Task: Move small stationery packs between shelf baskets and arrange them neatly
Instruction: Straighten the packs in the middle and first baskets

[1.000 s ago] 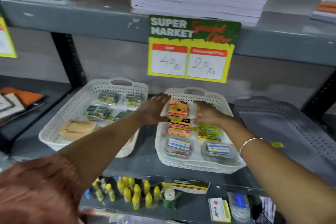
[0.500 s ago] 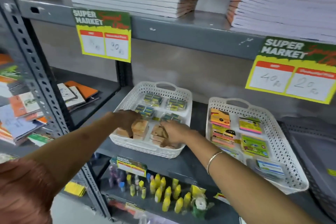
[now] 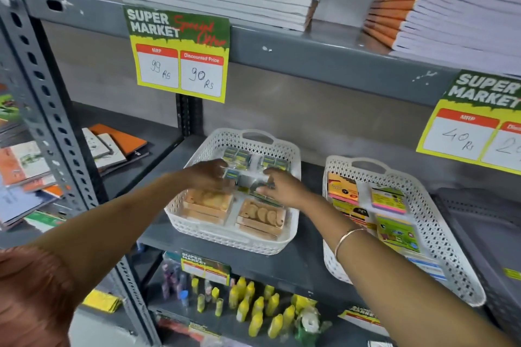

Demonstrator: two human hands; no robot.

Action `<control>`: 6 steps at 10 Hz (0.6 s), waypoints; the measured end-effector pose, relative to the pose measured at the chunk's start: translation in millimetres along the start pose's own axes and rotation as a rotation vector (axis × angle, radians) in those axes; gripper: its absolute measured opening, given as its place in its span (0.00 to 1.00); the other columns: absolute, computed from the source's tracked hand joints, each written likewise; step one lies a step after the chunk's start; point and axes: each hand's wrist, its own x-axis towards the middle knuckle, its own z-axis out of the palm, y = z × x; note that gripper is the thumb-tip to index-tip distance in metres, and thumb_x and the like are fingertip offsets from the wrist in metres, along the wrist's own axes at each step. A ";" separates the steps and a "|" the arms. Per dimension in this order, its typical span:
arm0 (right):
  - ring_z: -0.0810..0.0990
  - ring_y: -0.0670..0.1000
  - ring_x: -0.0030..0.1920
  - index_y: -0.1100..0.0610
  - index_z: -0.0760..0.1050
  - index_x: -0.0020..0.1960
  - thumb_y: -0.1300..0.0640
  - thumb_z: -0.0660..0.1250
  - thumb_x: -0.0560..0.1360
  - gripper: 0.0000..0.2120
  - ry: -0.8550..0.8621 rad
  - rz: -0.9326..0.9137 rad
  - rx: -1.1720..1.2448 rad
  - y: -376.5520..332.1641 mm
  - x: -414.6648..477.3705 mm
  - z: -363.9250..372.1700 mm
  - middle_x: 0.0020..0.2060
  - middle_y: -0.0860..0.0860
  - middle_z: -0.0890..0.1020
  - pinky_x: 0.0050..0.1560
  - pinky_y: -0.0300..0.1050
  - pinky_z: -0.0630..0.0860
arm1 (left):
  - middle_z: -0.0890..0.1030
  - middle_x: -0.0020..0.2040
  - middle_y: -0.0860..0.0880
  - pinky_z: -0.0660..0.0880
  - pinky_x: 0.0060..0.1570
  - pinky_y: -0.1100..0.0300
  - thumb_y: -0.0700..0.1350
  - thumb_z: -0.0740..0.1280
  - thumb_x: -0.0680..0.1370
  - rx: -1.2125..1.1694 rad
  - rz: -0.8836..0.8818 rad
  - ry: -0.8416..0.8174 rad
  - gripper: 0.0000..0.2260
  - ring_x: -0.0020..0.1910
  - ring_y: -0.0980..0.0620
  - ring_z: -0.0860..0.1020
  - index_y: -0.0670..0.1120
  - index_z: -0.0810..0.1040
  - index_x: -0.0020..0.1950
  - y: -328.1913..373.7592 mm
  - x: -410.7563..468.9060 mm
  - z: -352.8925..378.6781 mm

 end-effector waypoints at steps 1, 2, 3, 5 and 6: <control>0.70 0.60 0.68 0.63 0.65 0.70 0.52 0.69 0.74 0.29 -0.026 0.054 -0.242 12.9 19.3 -1.9 0.67 0.60 0.70 0.64 0.51 0.71 | 0.68 0.68 0.39 0.63 0.61 0.56 0.43 0.69 0.73 0.011 -0.017 0.040 0.26 0.65 0.43 0.67 0.39 0.65 0.68 0.5 19.1 -4.7; 0.70 0.59 0.67 0.62 0.66 0.69 0.53 0.69 0.74 0.28 -0.099 0.092 -0.332 17.3 29.8 6.0 0.66 0.60 0.70 0.64 0.52 0.72 | 0.66 0.70 0.40 0.61 0.63 0.55 0.43 0.70 0.73 0.059 -0.032 -0.015 0.29 0.67 0.43 0.65 0.38 0.62 0.70 2.2 27.2 -8.0; 0.75 0.59 0.63 0.61 0.70 0.66 0.55 0.69 0.73 0.24 -0.144 0.118 -0.360 17.0 42.4 15.8 0.64 0.59 0.74 0.59 0.49 0.74 | 0.66 0.70 0.40 0.67 0.58 0.61 0.42 0.70 0.73 0.095 -0.044 -0.114 0.29 0.66 0.44 0.66 0.39 0.62 0.70 -5.7 38.8 -2.1; 0.74 0.60 0.63 0.60 0.65 0.68 0.57 0.72 0.70 0.30 -0.181 0.110 -0.318 20.9 57.2 21.1 0.63 0.59 0.72 0.58 0.51 0.76 | 0.68 0.68 0.40 0.70 0.43 0.73 0.39 0.66 0.76 0.090 -0.024 -0.161 0.24 0.65 0.44 0.68 0.38 0.63 0.69 -6.1 48.8 2.6; 0.74 0.60 0.63 0.60 0.64 0.69 0.58 0.72 0.69 0.31 -0.191 0.109 -0.322 22.2 57.7 22.5 0.63 0.60 0.72 0.60 0.52 0.76 | 0.70 0.67 0.40 0.70 0.45 0.70 0.40 0.67 0.76 0.132 -0.014 -0.147 0.23 0.63 0.45 0.70 0.39 0.65 0.68 -12.2 52.0 6.6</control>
